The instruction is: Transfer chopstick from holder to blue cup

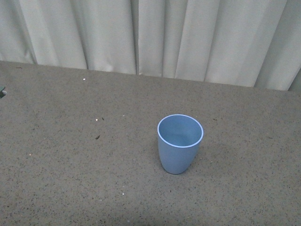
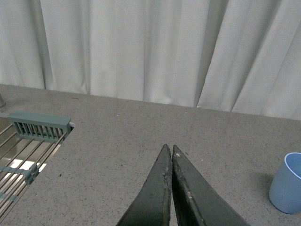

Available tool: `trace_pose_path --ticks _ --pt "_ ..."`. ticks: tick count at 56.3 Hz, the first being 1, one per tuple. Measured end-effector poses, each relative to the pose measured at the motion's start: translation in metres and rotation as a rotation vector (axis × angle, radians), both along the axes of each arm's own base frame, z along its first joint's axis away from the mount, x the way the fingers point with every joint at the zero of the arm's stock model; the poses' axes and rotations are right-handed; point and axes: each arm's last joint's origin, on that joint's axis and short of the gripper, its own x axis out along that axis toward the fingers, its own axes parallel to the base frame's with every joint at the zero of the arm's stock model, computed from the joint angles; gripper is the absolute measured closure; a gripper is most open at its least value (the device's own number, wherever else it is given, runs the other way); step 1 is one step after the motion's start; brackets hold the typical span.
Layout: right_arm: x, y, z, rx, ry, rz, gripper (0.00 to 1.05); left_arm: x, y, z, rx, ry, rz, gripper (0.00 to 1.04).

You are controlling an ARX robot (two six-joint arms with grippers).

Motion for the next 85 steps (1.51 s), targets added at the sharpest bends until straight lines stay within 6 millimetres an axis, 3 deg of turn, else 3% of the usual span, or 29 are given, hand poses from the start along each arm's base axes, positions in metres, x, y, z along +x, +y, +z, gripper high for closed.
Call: trace_pose_path --ticks 4,8,14,26,34,42,48,57,69,76,85 --pt "0.000 0.000 0.000 0.000 0.000 0.000 0.09 0.000 0.000 -0.001 -0.025 0.021 -0.031 0.99" --pt "0.000 0.000 0.000 0.000 0.000 0.002 0.09 0.002 0.001 -0.007 -0.301 0.250 -0.225 0.83" --pt "0.000 0.000 0.000 0.000 0.000 0.000 0.09 0.002 0.000 -0.011 -0.592 0.364 -0.325 0.65" --pt "0.000 0.000 0.000 0.000 0.000 0.000 0.09 0.001 0.000 -0.010 -0.730 0.387 -0.315 0.30" --pt "0.006 -0.001 0.003 0.160 0.048 -0.209 0.09 0.001 0.000 -0.010 -0.751 0.391 -0.311 0.05" --pt "0.024 -0.014 0.031 0.179 -0.002 -0.224 0.09 0.001 0.000 -0.010 -0.755 0.392 -0.311 0.07" --pt "0.049 -0.029 0.041 0.151 0.070 -0.245 0.09 0.001 0.000 -0.010 -0.755 0.392 -0.310 0.07" --pt "0.090 -0.055 0.034 0.145 0.254 -0.281 0.09 0.001 0.000 -0.010 -0.755 0.392 -0.310 0.07" --pt "0.134 -0.087 0.027 0.049 0.338 -0.368 0.09 0.001 0.000 -0.010 -0.755 0.392 -0.310 0.07" --pt "0.145 -0.112 0.027 0.153 0.352 -0.421 0.09 0.001 0.000 -0.010 -0.755 0.392 -0.310 0.07" --pt "0.153 -0.128 0.022 0.228 0.403 -0.505 0.09 0.001 0.000 -0.010 -0.755 0.392 -0.310 0.07"
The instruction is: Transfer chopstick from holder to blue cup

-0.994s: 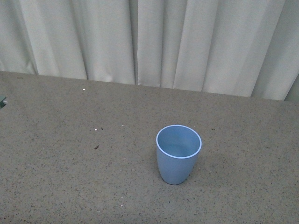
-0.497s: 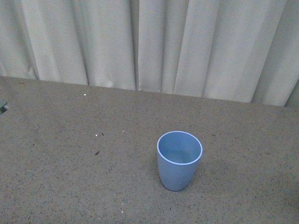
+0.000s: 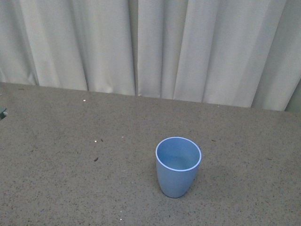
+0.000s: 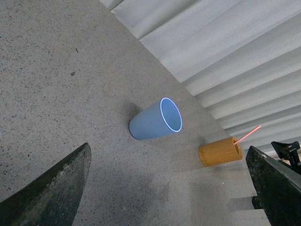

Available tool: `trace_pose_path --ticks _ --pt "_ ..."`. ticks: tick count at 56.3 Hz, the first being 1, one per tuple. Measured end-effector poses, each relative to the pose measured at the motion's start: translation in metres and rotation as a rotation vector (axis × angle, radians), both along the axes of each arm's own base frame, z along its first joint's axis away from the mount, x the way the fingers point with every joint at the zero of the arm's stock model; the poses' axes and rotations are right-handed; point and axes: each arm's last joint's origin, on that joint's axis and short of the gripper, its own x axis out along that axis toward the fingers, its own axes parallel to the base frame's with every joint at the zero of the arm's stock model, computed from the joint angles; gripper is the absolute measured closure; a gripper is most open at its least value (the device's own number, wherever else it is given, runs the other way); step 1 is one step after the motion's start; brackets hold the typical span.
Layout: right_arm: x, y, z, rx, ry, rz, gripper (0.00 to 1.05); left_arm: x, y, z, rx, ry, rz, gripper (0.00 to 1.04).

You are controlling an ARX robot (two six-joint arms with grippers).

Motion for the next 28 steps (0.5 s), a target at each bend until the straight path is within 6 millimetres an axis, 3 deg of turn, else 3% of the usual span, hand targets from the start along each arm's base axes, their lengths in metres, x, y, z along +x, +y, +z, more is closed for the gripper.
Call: trace_pose_path --ticks 28 --pt "0.041 -0.015 -0.004 0.025 0.056 0.010 0.09 0.000 0.000 0.000 0.000 0.000 0.000 0.07"
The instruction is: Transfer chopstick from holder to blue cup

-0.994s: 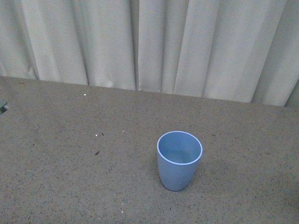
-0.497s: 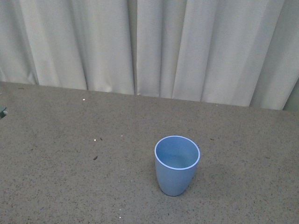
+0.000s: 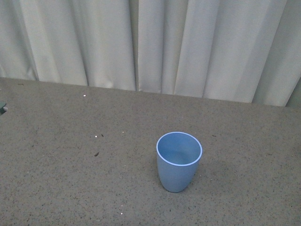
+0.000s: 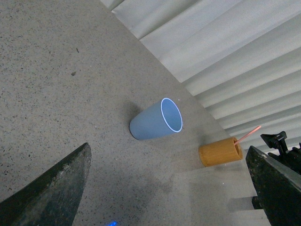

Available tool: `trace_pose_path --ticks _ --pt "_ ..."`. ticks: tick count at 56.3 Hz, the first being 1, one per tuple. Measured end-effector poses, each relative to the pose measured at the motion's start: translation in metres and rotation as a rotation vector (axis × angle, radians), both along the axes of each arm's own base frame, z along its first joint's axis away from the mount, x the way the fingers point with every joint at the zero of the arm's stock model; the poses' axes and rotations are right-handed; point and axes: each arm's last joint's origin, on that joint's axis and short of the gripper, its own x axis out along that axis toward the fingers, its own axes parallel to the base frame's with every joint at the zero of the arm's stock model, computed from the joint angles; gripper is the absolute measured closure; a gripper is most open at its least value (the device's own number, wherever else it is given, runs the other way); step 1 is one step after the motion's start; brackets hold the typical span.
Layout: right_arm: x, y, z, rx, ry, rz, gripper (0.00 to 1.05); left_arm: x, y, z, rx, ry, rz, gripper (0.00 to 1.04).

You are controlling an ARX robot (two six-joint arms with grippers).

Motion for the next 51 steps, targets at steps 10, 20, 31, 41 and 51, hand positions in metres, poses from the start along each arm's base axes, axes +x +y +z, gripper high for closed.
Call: trace_pose_path --ticks 10,20,31,41,51 --pt "0.007 -0.003 -0.007 0.014 0.012 0.011 0.09 0.000 0.000 0.000 0.000 0.000 0.000 0.07" --pt "0.015 -0.007 -0.014 0.025 0.020 0.021 0.09 0.000 0.000 0.000 0.000 0.000 0.000 0.07" --pt "0.023 -0.012 -0.013 0.011 0.019 0.025 0.09 0.000 0.000 0.000 0.000 0.000 0.000 0.07" --pt "0.032 -0.014 -0.011 0.005 0.018 0.030 0.09 0.000 0.000 0.000 0.000 0.000 0.000 0.07" --pt "0.038 -0.016 -0.011 -0.001 0.017 0.024 0.09 0.000 0.000 0.000 0.000 0.000 0.000 0.07"
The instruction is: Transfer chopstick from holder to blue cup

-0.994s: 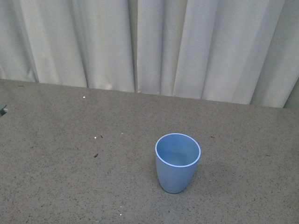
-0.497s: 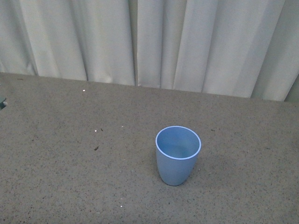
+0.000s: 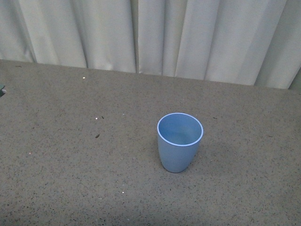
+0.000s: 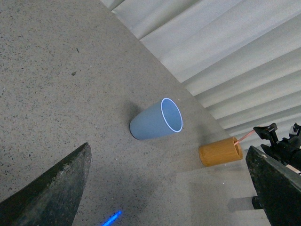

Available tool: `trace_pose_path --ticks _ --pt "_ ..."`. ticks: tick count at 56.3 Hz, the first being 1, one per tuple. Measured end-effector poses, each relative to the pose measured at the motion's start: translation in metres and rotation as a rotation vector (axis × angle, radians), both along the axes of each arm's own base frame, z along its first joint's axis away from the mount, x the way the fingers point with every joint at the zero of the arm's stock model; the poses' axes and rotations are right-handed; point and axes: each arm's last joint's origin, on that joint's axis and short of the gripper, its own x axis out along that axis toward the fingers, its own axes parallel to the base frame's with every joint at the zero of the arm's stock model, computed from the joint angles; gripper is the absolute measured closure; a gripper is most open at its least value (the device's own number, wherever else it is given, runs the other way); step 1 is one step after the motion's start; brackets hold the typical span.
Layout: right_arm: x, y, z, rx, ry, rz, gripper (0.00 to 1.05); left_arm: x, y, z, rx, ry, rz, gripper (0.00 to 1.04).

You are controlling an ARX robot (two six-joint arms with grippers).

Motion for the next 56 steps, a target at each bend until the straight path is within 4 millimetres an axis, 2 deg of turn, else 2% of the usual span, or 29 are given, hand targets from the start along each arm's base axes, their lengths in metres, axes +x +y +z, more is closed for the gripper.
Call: trace_pose_path --ticks 16,35,56 --pt "0.005 0.000 -0.002 0.001 0.002 0.006 0.09 0.000 0.000 0.000 0.000 0.000 0.000 0.07" --pt "0.012 0.012 -0.006 -0.001 0.006 0.036 0.09 0.000 0.000 0.000 0.000 0.000 0.000 0.07" --pt "0.013 0.011 -0.014 0.008 0.018 0.025 0.09 0.000 0.000 0.000 0.000 0.000 0.000 0.07"
